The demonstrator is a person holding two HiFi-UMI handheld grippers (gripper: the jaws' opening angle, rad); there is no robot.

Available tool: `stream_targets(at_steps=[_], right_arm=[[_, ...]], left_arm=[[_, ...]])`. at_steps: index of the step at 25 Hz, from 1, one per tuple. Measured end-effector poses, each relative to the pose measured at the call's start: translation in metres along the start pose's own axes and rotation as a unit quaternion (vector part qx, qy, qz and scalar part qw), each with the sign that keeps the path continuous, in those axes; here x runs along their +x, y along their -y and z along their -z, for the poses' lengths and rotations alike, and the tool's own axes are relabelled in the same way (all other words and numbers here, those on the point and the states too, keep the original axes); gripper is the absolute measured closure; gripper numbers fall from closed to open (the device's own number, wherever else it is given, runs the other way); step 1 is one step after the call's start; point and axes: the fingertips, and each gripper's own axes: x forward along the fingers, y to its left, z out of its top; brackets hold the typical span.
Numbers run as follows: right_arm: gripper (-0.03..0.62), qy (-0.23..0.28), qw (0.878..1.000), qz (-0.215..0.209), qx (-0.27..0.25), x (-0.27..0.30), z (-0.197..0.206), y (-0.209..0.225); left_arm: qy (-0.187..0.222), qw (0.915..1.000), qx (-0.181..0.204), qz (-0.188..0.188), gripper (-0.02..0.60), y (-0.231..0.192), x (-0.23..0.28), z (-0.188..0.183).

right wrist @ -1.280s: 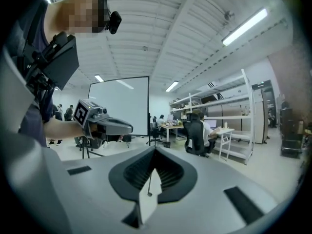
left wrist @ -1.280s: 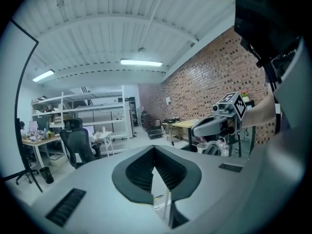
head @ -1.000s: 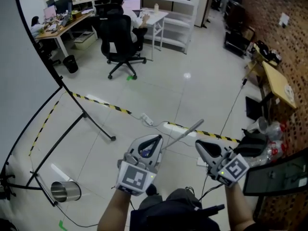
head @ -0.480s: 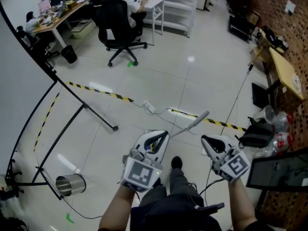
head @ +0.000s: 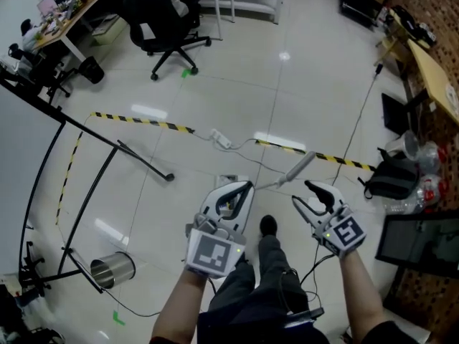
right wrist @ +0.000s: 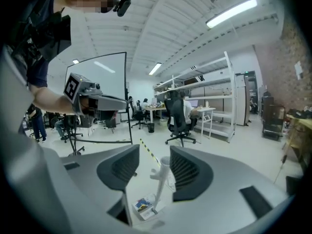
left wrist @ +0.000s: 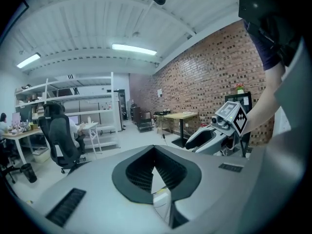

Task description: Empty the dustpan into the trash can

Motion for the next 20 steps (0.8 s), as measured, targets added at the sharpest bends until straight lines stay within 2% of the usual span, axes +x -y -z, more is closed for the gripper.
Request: stream_targets(at_steps=[5,8,11,14,20], right_arm=[[0.294,-0.028,0.999,0.005,0.016,0.021,0.044,0.006],[0.242,-0.027,0.999,0.012,0.027,0.041,0.063,0.011],[0.24,-0.028,0.999,0.009,0.03,0.054,0.079,0.011],[0.24,-0.031,0.999,0.01,0.029,0.066,0.091,0.011],[0.24,-0.007,1.0,0.008,0.02,0.087,0.094,0.014]], left_arm=[[-0.023,0.9997,-0.003,0.004,0.583,0.004,0.02,0.029],[-0.028,0.9995,-0.011,0.002,0.583,-0.002,0.026,0.042],[-0.041,0.9989,-0.023,-0.001,0.583,-0.002,0.026,0.059],[-0.036,0.9983,-0.045,-0.013,0.583,-0.005,0.027,0.073],[-0.033,0.9976,-0.053,-0.028,0.583,-0.01,0.033,0.092]])
